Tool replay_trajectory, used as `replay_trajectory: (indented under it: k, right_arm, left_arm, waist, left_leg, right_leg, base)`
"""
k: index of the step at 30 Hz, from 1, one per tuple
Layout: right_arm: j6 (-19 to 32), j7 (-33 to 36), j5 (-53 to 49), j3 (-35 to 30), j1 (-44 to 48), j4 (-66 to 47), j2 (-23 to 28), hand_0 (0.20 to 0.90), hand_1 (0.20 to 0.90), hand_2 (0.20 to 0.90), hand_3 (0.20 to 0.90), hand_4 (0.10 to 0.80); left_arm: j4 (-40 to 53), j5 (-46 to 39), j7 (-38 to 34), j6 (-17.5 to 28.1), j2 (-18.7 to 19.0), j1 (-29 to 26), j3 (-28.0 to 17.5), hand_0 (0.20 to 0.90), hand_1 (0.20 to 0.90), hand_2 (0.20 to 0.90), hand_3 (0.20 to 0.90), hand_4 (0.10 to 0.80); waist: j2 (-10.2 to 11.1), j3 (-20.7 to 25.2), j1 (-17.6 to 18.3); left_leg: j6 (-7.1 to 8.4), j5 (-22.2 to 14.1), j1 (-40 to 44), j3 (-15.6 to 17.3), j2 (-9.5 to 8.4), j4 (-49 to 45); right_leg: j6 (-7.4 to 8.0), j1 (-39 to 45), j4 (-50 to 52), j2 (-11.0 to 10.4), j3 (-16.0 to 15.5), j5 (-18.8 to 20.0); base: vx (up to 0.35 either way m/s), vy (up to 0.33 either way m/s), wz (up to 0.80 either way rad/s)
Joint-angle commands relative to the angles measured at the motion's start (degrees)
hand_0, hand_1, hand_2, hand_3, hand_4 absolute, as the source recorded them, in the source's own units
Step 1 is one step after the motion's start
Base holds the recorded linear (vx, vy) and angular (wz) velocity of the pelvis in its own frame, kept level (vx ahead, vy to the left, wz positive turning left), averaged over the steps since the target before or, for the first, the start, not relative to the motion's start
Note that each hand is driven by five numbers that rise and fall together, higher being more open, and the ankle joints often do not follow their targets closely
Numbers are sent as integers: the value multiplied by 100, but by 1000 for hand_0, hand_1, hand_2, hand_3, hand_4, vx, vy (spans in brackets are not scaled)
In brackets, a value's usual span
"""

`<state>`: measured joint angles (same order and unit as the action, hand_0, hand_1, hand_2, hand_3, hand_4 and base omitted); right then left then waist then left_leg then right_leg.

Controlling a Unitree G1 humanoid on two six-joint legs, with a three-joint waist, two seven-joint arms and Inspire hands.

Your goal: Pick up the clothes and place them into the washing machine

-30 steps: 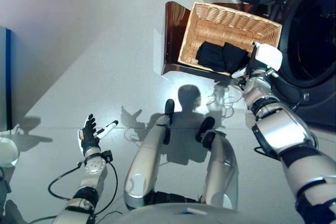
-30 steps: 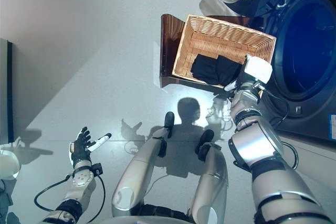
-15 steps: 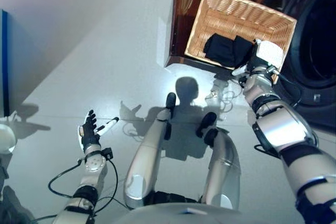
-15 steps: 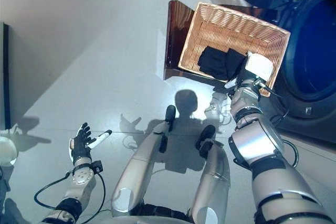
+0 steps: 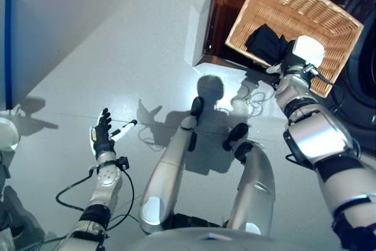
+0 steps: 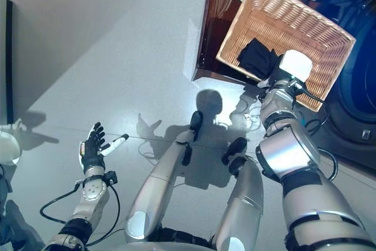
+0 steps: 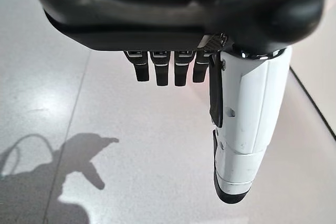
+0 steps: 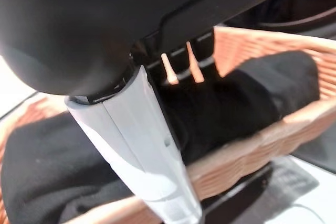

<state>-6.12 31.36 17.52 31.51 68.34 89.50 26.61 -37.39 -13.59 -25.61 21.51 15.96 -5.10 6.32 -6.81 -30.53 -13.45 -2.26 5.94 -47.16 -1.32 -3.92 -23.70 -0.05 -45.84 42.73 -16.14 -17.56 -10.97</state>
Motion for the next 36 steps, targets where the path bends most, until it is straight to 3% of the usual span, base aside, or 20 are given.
replay_trajectory:
  k: [1,6,23,24,25,36]
  right_arm:
    - [102,16,35,201,544,278,251,200,200,200,200,300]
    - [181,109,13,25,235,-47,679,200,200,200,200,300]
    - [147,208,140,26,112,-84,576,200,200,200,200,300]
    - [154,191,130,32,120,-83,577,335,335,335,335,396]
    - [157,182,126,50,134,-75,569,900,900,900,900,800]
    - [345,255,-227,-158,46,-188,505,900,900,900,900,800]
  left_arm:
    - [372,210,-280,136,422,387,-130,900,900,900,900,800]
    - [484,219,-303,242,348,524,-218,900,900,900,900,800]
    - [449,229,-210,178,351,674,-149,900,900,900,900,800]
    - [441,224,-207,186,355,680,-153,900,900,900,900,800]
    - [440,220,-190,184,361,685,-153,900,900,900,900,800]
    - [303,165,-161,182,395,712,-205,900,900,900,900,800]
  waist:
    - [-312,74,-241]
    - [-327,74,-197]
    - [-290,74,-81]
    - [-286,74,-81]
    - [-289,74,-79]
    - [-182,74,13]
  left_leg:
    - [151,-722,-218,147,-273,-516]
    - [133,-725,-216,182,-275,-500]
    - [118,-720,-33,216,-251,-385]
    - [119,-718,-19,218,-247,-363]
    - [120,-719,-16,219,-242,-366]
    - [127,-720,119,244,-200,-293]
  right_leg:
    - [155,-92,-325,-43,172,332]
    - [162,-113,-319,-40,231,333]
    - [171,56,-460,16,277,384]
    - [172,62,-476,17,284,385]
    - [173,63,-477,15,286,387]
    - [190,191,-593,59,299,423]
  base:
    - [0,0,0]
    - [-6,30,2]
    - [-2,3,-2]
    - [-5,-4,-7]
    - [-4,-5,-5]
    - [1,-1,0]
